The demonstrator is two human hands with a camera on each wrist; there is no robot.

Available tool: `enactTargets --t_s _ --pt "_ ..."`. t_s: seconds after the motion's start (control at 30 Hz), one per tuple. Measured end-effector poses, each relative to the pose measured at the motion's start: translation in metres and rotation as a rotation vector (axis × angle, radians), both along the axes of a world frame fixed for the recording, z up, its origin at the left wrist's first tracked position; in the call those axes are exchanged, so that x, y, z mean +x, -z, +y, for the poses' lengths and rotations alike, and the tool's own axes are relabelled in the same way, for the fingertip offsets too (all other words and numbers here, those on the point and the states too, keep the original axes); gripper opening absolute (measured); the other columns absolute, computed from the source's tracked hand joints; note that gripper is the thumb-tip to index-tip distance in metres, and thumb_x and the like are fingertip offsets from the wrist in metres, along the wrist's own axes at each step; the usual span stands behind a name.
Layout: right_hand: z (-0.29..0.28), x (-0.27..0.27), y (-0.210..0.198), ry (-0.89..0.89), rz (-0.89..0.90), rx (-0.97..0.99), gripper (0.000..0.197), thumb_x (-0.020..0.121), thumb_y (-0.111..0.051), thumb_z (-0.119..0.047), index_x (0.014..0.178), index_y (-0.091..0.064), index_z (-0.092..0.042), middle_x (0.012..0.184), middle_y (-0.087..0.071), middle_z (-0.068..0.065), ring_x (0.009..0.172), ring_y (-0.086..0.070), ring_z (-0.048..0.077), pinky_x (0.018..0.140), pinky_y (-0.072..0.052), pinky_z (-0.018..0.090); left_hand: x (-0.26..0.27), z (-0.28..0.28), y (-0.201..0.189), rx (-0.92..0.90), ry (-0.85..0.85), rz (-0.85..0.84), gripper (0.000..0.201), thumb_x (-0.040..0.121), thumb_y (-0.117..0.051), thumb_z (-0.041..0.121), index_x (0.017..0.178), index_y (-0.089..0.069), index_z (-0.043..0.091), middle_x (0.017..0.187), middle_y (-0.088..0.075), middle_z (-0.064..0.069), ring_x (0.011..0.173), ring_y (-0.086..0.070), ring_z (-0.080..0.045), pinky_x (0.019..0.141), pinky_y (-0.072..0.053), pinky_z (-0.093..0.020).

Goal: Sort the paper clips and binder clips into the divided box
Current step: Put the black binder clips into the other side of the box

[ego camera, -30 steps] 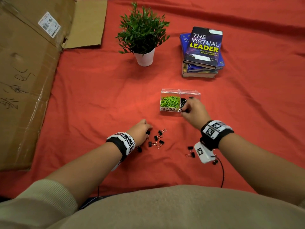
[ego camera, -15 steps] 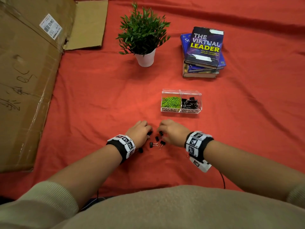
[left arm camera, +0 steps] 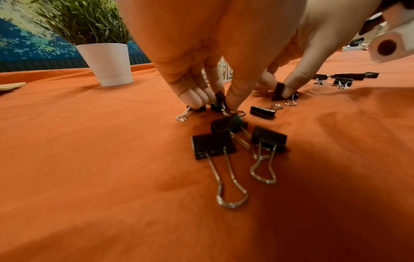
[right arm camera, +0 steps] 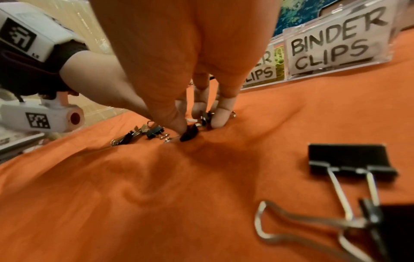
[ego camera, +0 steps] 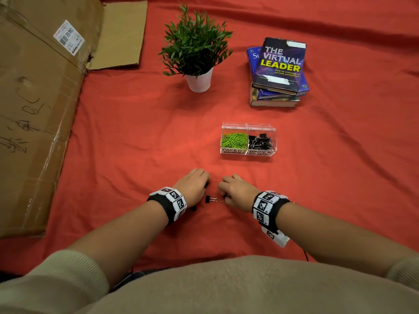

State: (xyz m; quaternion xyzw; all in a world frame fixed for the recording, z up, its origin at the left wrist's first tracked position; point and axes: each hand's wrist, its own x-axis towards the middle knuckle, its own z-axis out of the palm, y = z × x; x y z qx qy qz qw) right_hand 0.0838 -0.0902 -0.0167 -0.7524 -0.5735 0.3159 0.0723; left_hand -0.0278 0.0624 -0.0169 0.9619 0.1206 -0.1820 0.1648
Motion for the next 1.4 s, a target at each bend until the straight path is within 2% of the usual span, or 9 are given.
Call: enactTargets --t_s 0.17,0.3,0.43,0.6,0.7,0.97,1.2,1.3,1.4 --pt "-0.005 0.017 -0.002 0.236 0.168 0.039 0.012 0.075 -0.060 -0.003 0.087 -0.060 -0.007 0.095 -0.057 0.010 0.087 -0.057 0.027 0.083 -0.047 0.039 0.000 -0.001 0.003 0.009 0.023 0.037 0.024 0.088 -0.052 0.013 0.112 -0.051 0.011 0.114 -0.048 -0.010 0.111 -0.045 -0.029 0.093 -0.042 -0.043" --pt "-0.006 0.058 -0.022 0.511 0.118 0.204 0.011 0.076 -0.063 -0.004 0.081 -0.061 -0.014 0.087 -0.054 0.000 0.076 -0.054 0.016 0.070 -0.046 0.026 0.000 0.001 0.004 -0.041 -0.045 0.005 0.019 0.090 -0.054 0.016 0.107 -0.051 0.009 0.109 -0.045 -0.011 0.100 -0.053 -0.032 0.085 -0.047 -0.046" --pt "-0.001 0.104 -0.041 0.707 0.049 0.377 0.010 0.073 -0.066 0.000 0.081 -0.062 -0.007 0.085 -0.053 0.003 0.075 -0.052 0.017 0.069 -0.039 0.022 0.002 0.002 0.005 -0.099 -0.093 -0.017 0.018 0.088 -0.058 0.014 0.104 -0.053 0.008 0.109 -0.047 -0.011 0.098 -0.055 -0.033 0.085 -0.046 -0.045" --pt "0.003 0.119 -0.044 0.657 -0.021 0.297 0.019 0.076 -0.065 -0.003 0.094 -0.064 -0.008 0.096 -0.054 0.006 0.086 -0.055 0.020 0.083 -0.050 0.032 0.009 -0.005 0.004 -0.149 -0.170 -0.059 0.017 0.087 -0.061 0.012 0.102 -0.053 0.007 0.111 -0.051 -0.011 0.101 -0.054 -0.031 0.087 -0.039 -0.036" --pt "0.003 0.090 -0.041 0.462 -0.036 0.301 0.026 0.078 -0.061 -0.003 0.104 -0.064 -0.006 0.110 -0.055 0.012 0.106 -0.052 0.027 0.098 -0.042 0.035 0.010 -0.008 0.005 -0.123 -0.152 -0.075 0.015 0.086 -0.061 0.012 0.098 -0.052 0.008 0.108 -0.054 -0.010 0.102 -0.053 -0.030 0.085 -0.038 -0.033" --pt "-0.014 0.000 -0.006 0.095 0.044 -0.068 0.028 0.082 -0.056 -0.011 0.109 -0.058 -0.003 0.113 -0.052 0.015 0.108 -0.050 0.030 0.092 -0.040 0.035 0.019 -0.014 -0.007 -0.213 -0.181 -0.121 0.019 0.089 -0.057 0.017 0.108 -0.055 0.014 0.112 -0.050 -0.007 0.101 -0.058 -0.028 0.090 -0.046 -0.037" --pt "-0.036 0.039 -0.016 0.416 0.093 0.056 0.016 0.078 -0.063 -0.010 0.093 -0.065 -0.005 0.098 -0.055 0.012 0.089 -0.058 0.028 0.080 -0.041 0.030 0.093 -0.031 -0.037 -0.342 -0.163 -0.350 0.017 0.086 -0.063 0.014 0.101 -0.057 0.012 0.106 -0.054 -0.005 0.087 -0.048 -0.013 0.081 -0.040 -0.025" --pt "-0.049 0.078 -0.030 0.613 0.059 0.196 0.011 0.075 -0.068 -0.007 0.086 -0.068 -0.008 0.089 -0.056 0.007 0.077 -0.055 0.019 0.077 -0.046 0.028 0.135 -0.041 -0.045 -0.338 -0.211 -0.371 0.018 0.083 -0.065 0.012 0.096 -0.053 0.011 0.095 -0.051 -0.002 0.083 -0.046 -0.015 0.071 -0.031 -0.022" --pt "-0.050 0.111 -0.044 0.722 -0.016 0.257 0.007 0.074 -0.068 -0.005 0.081 -0.069 -0.007 0.083 -0.058 0.010 0.077 -0.057 0.023 0.071 -0.037 0.019 0.167 -0.047 -0.047 -0.292 -0.218 -0.335 0.014 0.082 -0.065 0.010 0.091 -0.054 0.011 0.092 -0.049 -0.002 0.083 -0.048 -0.020 0.071 -0.033 -0.027"
